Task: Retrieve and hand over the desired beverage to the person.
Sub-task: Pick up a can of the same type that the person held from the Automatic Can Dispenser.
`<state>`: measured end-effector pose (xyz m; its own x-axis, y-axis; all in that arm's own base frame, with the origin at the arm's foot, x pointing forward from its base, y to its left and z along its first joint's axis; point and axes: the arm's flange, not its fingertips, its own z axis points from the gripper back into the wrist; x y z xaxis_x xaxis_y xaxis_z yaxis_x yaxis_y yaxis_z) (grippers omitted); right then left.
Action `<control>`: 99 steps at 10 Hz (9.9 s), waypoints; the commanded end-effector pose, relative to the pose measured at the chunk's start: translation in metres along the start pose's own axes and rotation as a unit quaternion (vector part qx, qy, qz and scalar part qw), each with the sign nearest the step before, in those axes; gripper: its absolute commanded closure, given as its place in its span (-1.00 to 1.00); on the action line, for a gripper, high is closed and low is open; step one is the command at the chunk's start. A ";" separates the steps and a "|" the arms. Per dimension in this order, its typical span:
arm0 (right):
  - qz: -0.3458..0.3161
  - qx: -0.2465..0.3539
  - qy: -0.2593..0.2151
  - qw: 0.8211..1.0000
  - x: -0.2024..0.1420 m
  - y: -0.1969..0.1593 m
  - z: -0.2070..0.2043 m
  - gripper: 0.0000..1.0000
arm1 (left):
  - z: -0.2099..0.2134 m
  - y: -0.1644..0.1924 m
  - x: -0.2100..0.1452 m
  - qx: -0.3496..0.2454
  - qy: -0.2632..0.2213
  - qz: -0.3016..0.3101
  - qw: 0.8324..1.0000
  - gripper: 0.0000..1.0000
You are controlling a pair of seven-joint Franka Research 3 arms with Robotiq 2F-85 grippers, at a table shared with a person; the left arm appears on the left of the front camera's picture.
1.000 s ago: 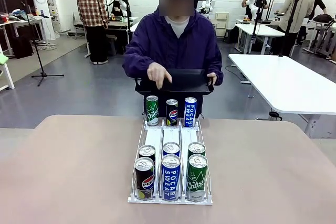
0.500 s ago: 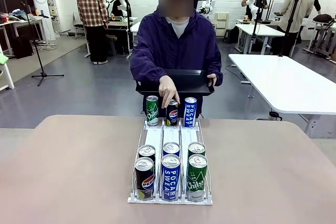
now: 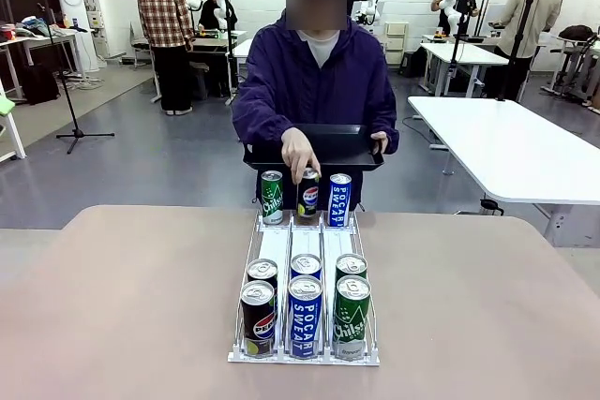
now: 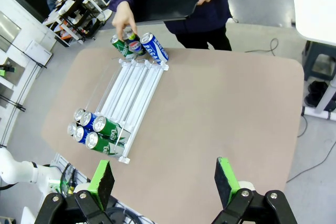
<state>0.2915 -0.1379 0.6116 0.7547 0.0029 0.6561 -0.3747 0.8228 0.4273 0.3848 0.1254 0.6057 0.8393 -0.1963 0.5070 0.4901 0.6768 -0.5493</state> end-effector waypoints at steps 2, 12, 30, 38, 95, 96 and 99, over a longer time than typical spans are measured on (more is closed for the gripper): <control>0.006 0.014 -0.005 1.000 0.002 -0.001 -0.001 -1.00 | 0.002 0.002 0.001 -0.006 -0.005 -0.010 1.000 -1.00; 0.006 0.014 -0.005 1.000 0.002 -0.001 -0.001 -1.00 | 0.002 0.002 0.001 -0.006 -0.005 -0.010 1.000 -1.00; 0.006 0.014 -0.005 1.000 0.002 -0.001 -0.001 -1.00 | 0.002 0.002 0.001 -0.006 -0.005 -0.010 1.000 -1.00; 0.006 0.014 -0.005 1.000 0.002 -0.001 -0.001 -1.00 | 0.002 0.002 0.001 -0.006 -0.005 -0.010 1.000 -1.00; 0.006 0.014 -0.005 1.000 0.002 -0.001 -0.001 -1.00 | -0.413 -0.265 -0.011 0.334 0.260 0.130 0.897 0.85; 0.006 0.014 -0.005 1.000 0.002 -0.001 -0.001 -1.00 | -0.393 -0.287 0.006 0.339 0.247 0.109 0.901 0.85; 0.006 0.014 -0.005 1.000 0.002 -0.001 -0.001 -1.00 | -0.341 -0.350 0.055 0.337 0.233 0.083 0.908 0.85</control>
<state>0.2917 -0.1363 0.6126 0.7550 0.0070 0.6557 -0.3748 0.8251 0.4228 0.3290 -0.3571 0.5809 0.9772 -0.2113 0.0193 0.2110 0.9774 0.0162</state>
